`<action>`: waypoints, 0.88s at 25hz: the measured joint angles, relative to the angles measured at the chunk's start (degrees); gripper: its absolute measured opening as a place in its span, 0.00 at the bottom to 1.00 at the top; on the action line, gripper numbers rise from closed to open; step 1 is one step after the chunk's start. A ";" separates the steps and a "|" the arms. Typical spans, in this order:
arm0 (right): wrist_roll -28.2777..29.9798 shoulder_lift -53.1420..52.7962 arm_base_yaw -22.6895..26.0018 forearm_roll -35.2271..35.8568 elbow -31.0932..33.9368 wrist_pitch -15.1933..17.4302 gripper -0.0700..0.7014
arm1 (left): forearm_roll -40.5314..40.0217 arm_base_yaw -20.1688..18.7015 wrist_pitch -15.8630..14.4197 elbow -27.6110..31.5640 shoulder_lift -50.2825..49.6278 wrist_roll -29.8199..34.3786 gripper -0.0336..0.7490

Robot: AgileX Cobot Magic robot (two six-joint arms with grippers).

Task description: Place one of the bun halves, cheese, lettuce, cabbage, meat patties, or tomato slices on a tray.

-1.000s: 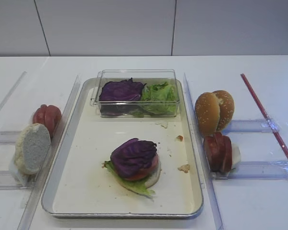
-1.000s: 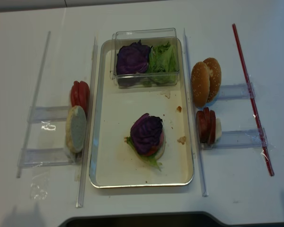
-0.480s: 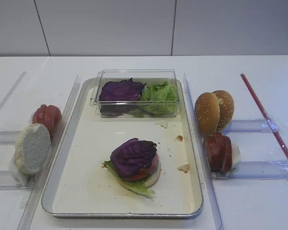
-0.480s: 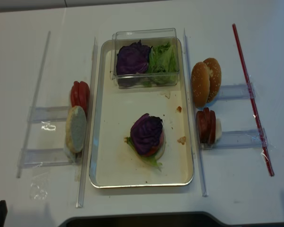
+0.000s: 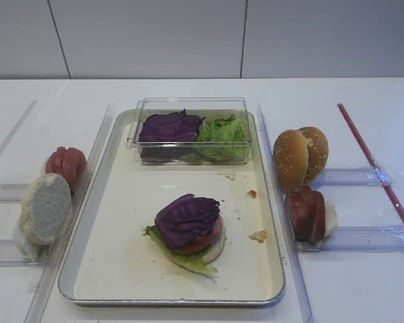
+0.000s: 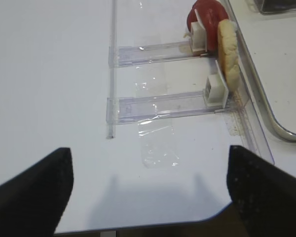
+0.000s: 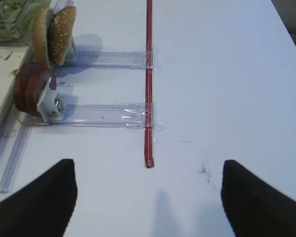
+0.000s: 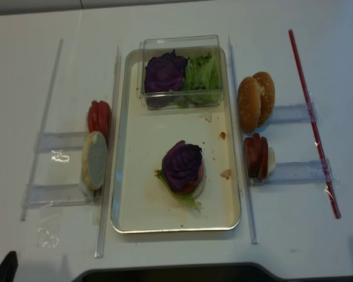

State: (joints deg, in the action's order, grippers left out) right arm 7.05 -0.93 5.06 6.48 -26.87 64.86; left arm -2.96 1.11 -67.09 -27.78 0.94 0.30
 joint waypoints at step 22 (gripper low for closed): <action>0.00 0.00 0.00 0.00 0.00 0.00 0.90 | 2.10 -0.32 0.00 0.00 0.00 3.28 0.84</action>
State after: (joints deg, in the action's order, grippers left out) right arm 7.05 -0.93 5.06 6.48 -26.87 64.86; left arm -0.86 0.79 -67.09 -27.78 0.94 3.58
